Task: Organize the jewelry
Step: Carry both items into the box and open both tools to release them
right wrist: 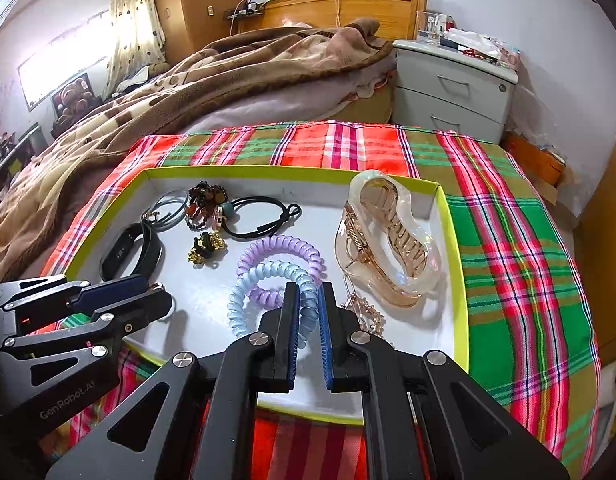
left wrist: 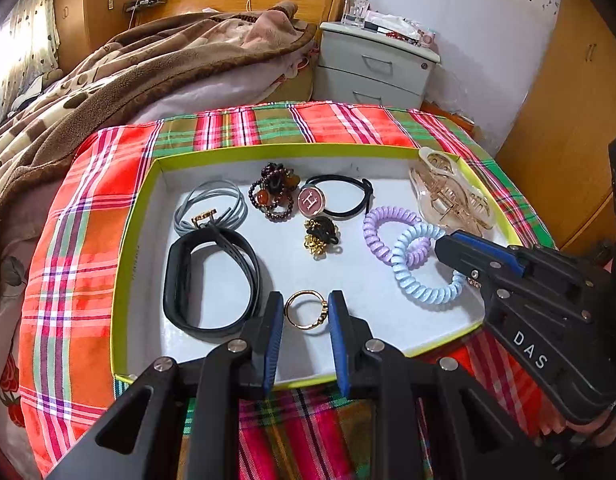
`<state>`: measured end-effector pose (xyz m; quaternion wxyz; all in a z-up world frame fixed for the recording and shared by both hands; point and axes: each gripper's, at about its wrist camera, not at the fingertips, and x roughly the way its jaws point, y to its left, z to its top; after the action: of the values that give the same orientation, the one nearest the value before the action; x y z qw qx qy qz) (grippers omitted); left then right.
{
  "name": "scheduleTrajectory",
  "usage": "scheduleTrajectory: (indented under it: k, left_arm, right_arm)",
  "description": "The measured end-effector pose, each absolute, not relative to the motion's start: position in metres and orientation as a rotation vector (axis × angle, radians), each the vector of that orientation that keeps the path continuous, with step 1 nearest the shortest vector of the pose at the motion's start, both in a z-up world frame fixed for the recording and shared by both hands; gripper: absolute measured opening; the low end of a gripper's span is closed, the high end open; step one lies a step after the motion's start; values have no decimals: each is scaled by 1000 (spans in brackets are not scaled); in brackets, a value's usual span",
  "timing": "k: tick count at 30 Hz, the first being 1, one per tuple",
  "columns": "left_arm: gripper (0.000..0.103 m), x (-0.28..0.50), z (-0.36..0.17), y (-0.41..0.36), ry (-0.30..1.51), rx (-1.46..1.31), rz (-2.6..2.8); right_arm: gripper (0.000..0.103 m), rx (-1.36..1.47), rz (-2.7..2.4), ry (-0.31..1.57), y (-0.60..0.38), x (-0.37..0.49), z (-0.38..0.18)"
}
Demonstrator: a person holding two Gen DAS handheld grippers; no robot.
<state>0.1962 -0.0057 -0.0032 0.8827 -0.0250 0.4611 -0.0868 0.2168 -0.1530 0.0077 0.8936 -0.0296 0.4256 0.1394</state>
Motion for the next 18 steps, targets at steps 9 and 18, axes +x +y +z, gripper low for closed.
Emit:
scheduleTrajectory:
  k: [9,18]
  left_arm:
    - [24,198,-4,-5,967,-60,-179]
    - [28,197,-4,-7,967,-43,-161]
  right_arm:
    - [10,-66,282,890,-152,218,6]
    - [11,-64,281,886,-153,218,6]
